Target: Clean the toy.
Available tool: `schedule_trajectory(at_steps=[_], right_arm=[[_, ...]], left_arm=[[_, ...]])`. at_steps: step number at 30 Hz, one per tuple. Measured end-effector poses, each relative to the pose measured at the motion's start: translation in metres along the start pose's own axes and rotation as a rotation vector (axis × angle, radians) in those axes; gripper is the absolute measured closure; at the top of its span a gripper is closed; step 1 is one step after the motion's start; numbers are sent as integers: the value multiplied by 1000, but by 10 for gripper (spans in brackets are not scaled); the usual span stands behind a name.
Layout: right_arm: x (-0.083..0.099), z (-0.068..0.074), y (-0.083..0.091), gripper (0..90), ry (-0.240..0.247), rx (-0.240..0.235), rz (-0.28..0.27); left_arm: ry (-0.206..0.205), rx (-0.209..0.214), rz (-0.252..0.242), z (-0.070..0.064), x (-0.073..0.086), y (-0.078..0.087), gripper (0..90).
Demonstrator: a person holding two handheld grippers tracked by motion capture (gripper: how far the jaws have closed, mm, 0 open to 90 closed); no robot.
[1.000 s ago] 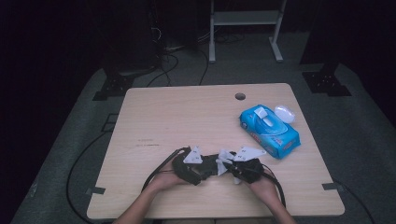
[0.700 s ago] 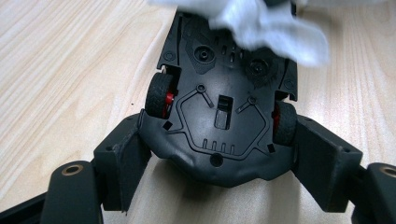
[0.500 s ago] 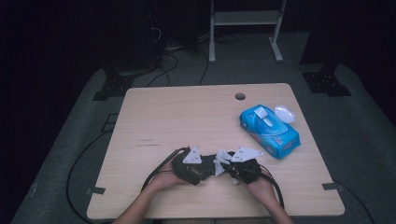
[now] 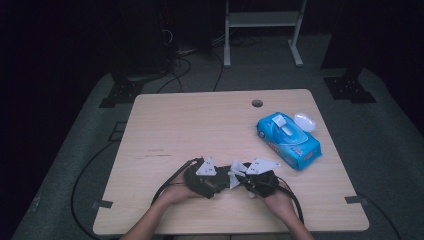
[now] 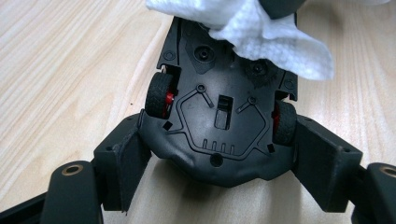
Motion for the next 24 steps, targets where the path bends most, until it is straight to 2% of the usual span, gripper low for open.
schedule_trajectory(at_steps=[4, 5, 8, 10, 11, 14, 16, 19, 20, 21, 24], right_arm=[[3, -6, 7, 815, -8, 21, 3], [8, -14, 15, 815, -18, 59, 9], [10, -18, 20, 815, -48, 72, -2], [8, -13, 15, 815, -42, 56, -7], [5, -9, 11, 815, -43, 32, -15], [-1, 7, -6, 814, -4, -33, -22], [-2, 11, -9, 814, 26, -30, 1], [2, 1, 1, 815, -2, -9, -9], [3, -4, 6, 815, -25, 4, -17], [6, -10, 12, 815, -24, 36, -8], [10, -15, 18, 815, -51, 54, -11]], left_arm=[[0, -2, -3, 0, 0, 0, 245], [6, 0, -7, 0, -1, 0, 244], [-1, -1, -10, 0, -1, 1, 245], [-1, 0, -10, 0, -1, 1, 245], [10, 2, -13, -1, -1, 0, 245], [7, 0, -11, -1, -2, 0, 245], [-6, -4, 0, 0, 0, 0, 245], [9, -1, -13, -1, -1, 1, 245], [-4, -2, -7, 0, 0, 1, 245], [4, -1, -11, 0, 0, 1, 245], [-1, -1, -13, 0, -1, 1, 245]])
Point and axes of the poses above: each handheld gripper's, and its own axes: y roughly backward along the jaws, x roughly out of its underside, z roughly to its left, the point moved 6 cm from there along -y, roughly forward along the jaws, and after that the axes turned 9 degrees about -x, right-handed, at the moved point
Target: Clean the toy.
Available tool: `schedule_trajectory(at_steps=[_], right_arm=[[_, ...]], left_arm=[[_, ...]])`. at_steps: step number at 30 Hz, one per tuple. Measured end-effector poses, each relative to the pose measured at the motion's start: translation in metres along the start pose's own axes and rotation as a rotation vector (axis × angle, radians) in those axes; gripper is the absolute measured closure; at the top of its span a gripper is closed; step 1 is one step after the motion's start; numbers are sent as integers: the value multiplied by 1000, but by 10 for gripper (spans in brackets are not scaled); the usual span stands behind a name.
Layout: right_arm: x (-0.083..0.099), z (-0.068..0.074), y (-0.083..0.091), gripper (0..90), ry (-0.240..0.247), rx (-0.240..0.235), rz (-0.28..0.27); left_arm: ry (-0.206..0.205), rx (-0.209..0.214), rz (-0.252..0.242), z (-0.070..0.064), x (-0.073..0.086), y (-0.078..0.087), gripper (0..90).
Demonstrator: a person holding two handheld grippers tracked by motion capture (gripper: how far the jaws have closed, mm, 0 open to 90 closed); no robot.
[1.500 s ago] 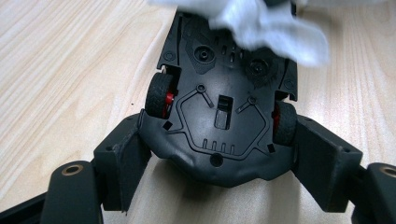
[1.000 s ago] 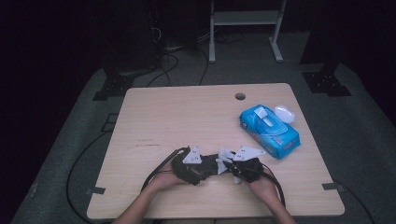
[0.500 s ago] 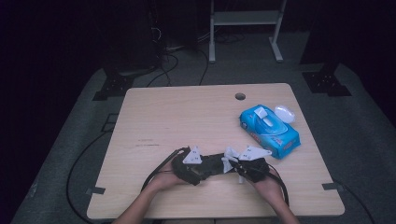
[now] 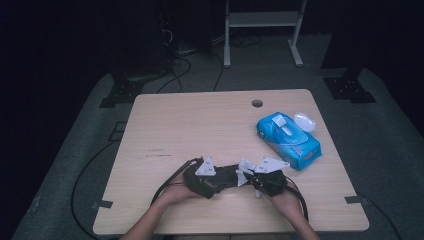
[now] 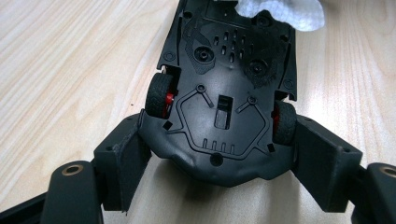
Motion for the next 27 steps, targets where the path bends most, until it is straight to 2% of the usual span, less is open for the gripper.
schedule_trajectory(at_steps=[2, 4, 5, 6, 8, 10, 11, 13, 15, 17, 21, 24, 27], right_arm=[[-2, 5, -4, 815, 7, -14, -4], [-7, 16, -13, 815, 28, -51, -8], [-7, 16, -13, 815, 28, -51, -8], [-11, 24, -22, 815, 65, -69, 0], [-16, 34, -31, 814, 82, -99, 9], [-18, 41, -37, 815, 115, -104, 35], [-19, 41, -37, 814, 124, -101, 39], [-18, 36, -33, 815, 112, -95, 34], [-16, 27, -28, 815, 85, -79, 24], [-16, 23, -25, 814, 63, -87, 23], [-24, 36, -35, 814, 92, -147, 36], [-31, 43, -43, 814, 117, -169, 45], [-34, 39, -43, 815, 118, -171, 46]], left_arm=[[9, 3, -7, -1, -2, 0, 245], [6, 5, -5, -2, -3, -1, 245], [6, 5, -5, -2, -3, -1, 245], [-2, 4, 0, -2, -2, -2, 245], [-3, 6, 3, -4, -2, -3, 245], [-7, 6, 2, -4, -2, -2, 245], [-5, 7, 0, -3, -2, -2, 245], [-5, 7, -2, -3, -2, -2, 245], [0, 9, -6, -3, -2, -2, 245], [-8, 5, -12, -3, -4, -2, 245], [-18, -4, -24, -5, -7, -1, 246], [-15, -3, -23, -5, -7, -1, 246], [-13, -5, -37, -4, -8, 1, 246]])
Point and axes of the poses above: each handheld gripper's, and its own axes: y roughly backward along the jaws, x roughly out of its underside, z roughly to its left, the point moved 6 cm from there along -y, roughly forward along the jaws, and after that the axes turned 9 degrees about -x, right-handed, at the moved point
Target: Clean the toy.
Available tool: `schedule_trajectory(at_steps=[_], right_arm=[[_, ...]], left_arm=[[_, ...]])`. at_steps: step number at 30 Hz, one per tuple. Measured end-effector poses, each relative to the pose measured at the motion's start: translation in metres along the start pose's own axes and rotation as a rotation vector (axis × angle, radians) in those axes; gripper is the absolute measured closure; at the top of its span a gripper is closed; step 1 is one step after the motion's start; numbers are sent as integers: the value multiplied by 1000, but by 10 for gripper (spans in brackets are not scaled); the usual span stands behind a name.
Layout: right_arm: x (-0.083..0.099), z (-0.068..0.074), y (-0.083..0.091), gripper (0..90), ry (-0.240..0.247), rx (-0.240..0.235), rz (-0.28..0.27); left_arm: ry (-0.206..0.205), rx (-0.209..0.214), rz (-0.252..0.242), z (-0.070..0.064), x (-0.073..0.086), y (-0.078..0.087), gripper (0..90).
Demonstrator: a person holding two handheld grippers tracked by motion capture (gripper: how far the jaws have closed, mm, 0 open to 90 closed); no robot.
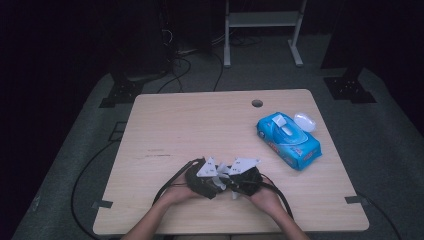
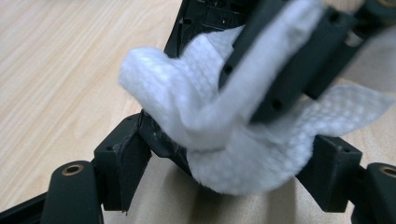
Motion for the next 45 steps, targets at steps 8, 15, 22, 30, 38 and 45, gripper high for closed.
schedule_trajectory(at_steps=[8, 15, 22, 30, 38, 45], right_arm=[[-5, 2, -4, 815, -15, -28, -16], [-6, -13, 2, 815, -18, 54, -11], [-8, -9, -1, 815, -20, 60, -20], [-4, -26, 8, 816, -77, 106, -29], [-17, -11, -9, 816, -43, 62, -42], [-8, -28, 5, 816, -85, 117, -53]], left_arm=[[-6, -4, -4, -1, -2, 0, 246], [-2, 0, -4, 0, -1, 2, 247], [-13, -6, 2, -1, -1, 2, 246], [-3, -6, -5, 0, 0, 3, 247], [-10, -7, 0, -2, -2, 3, 246], [-12, -2, 0, -2, -1, 2, 247]])
Point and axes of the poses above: each handheld gripper's, and its own axes: y roughly backward along the jaws, x roughly out of its underside, z roughly to its left, the point moved 6 cm from there along -y, roughly forward along the jaws, and after that the axes turned 9 degrees about -x, right-handed, at the moved point
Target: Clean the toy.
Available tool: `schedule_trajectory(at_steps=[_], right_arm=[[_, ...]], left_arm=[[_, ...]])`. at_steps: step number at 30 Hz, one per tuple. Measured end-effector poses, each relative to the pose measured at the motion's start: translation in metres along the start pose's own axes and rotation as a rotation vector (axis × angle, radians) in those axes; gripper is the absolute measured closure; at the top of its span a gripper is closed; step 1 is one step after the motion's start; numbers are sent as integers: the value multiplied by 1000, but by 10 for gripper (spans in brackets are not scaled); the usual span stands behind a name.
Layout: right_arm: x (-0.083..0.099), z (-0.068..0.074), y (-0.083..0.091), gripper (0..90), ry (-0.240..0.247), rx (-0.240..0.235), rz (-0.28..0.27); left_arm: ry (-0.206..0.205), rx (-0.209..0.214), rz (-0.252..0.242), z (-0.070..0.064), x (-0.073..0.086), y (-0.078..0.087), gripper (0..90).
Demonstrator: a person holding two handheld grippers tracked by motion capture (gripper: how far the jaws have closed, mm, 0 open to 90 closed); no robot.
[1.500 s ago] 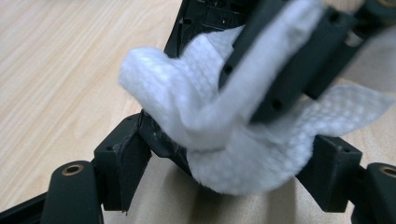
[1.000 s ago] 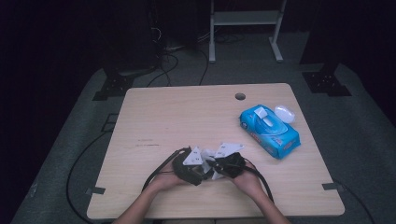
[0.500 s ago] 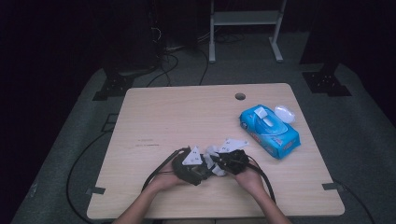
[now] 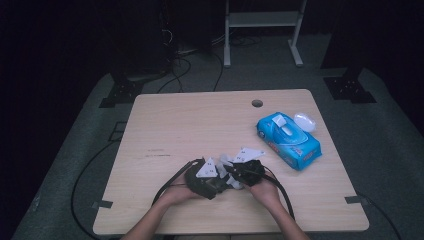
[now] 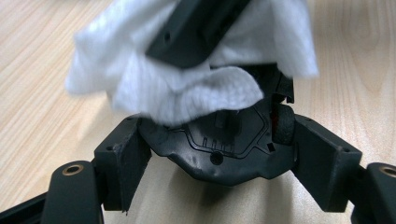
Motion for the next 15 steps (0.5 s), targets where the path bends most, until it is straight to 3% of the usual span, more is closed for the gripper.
schedule_trajectory(at_steps=[4, 6, 11, 15], right_arm=[[-3, 11, -5, 814, 18, -34, -3], [-5, 15, -9, 814, 54, -14, 11], [2, -1, 0, 815, -7, -2, -11], [9, 2, 7, 815, -22, -12, -10]], left_arm=[[-6, -2, 6, -1, -1, 0, 246], [-1, -5, 7, 0, 1, 0, 246], [-2, -3, 3, 1, 1, 0, 246], [1, 1, 1, 0, 1, -1, 246]])
Point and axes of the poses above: each handheld gripper's, and its own axes: y roughly backward along the jaws, x roughly out of its underside, z roughly to its left, the point moved 6 cm from there along -y, roughly forward along the jaws, and after that the axes turned 9 degrees about -x, right-handed, at the moved point
